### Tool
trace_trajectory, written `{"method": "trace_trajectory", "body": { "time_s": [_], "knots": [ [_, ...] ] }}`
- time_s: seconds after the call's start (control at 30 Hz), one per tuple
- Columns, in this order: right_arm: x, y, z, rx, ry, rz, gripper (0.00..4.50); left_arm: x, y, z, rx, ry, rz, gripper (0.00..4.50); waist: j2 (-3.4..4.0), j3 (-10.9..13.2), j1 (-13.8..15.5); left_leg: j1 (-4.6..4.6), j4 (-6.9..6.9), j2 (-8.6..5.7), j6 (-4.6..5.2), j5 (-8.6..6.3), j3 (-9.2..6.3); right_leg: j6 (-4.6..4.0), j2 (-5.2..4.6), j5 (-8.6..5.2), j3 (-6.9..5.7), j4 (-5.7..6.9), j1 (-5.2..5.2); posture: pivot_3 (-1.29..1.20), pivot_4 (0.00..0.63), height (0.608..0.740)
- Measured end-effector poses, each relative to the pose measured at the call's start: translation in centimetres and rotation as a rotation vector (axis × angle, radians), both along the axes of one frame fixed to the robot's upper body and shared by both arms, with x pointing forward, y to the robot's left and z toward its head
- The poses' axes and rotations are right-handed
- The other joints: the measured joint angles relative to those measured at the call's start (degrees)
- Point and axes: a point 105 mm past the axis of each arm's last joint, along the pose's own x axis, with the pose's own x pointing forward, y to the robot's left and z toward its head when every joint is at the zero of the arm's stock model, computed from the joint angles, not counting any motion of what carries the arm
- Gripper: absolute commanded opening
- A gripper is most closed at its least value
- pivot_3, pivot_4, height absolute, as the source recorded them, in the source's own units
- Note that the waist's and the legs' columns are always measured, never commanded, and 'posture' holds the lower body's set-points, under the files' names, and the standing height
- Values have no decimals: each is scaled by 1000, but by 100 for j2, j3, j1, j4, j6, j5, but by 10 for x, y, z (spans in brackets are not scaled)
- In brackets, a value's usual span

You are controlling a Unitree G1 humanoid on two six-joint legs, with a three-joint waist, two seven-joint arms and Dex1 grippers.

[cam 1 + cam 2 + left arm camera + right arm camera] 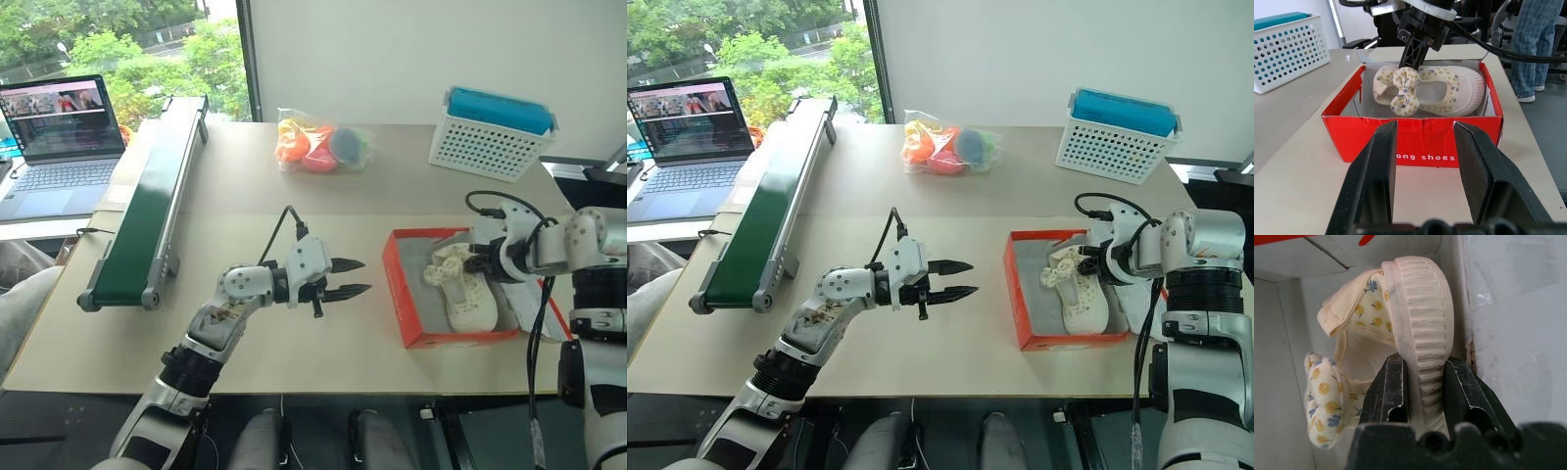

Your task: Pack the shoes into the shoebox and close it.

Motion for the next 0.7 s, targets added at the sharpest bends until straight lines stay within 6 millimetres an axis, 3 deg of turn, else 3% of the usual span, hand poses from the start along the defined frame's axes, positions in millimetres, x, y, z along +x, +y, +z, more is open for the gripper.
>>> {"method": "trace_trajectory", "body": {
  "time_s": [0.3,0.47,0.7],
  "knots": [
    [4,7,-5,34,-16,16,4243,2,2,-1,15,-12,20,1949,0,0,28,0,1,0,0,0,0,1,0,1,0,0,1,0,150,705],
    [8,10,16,-3,-115,25,4243,8,7,-3,21,-10,78,1949,0,0,44,0,1,1,0,0,0,1,-1,2,-1,-1,0,0,150,705],
    [9,35,77,-97,-416,95,4317,46,39,4,-83,23,376,4366,1,0,56,0,1,2,0,0,-3,1,0,2,-2,2,-1,0,150,705]
  ]
}}
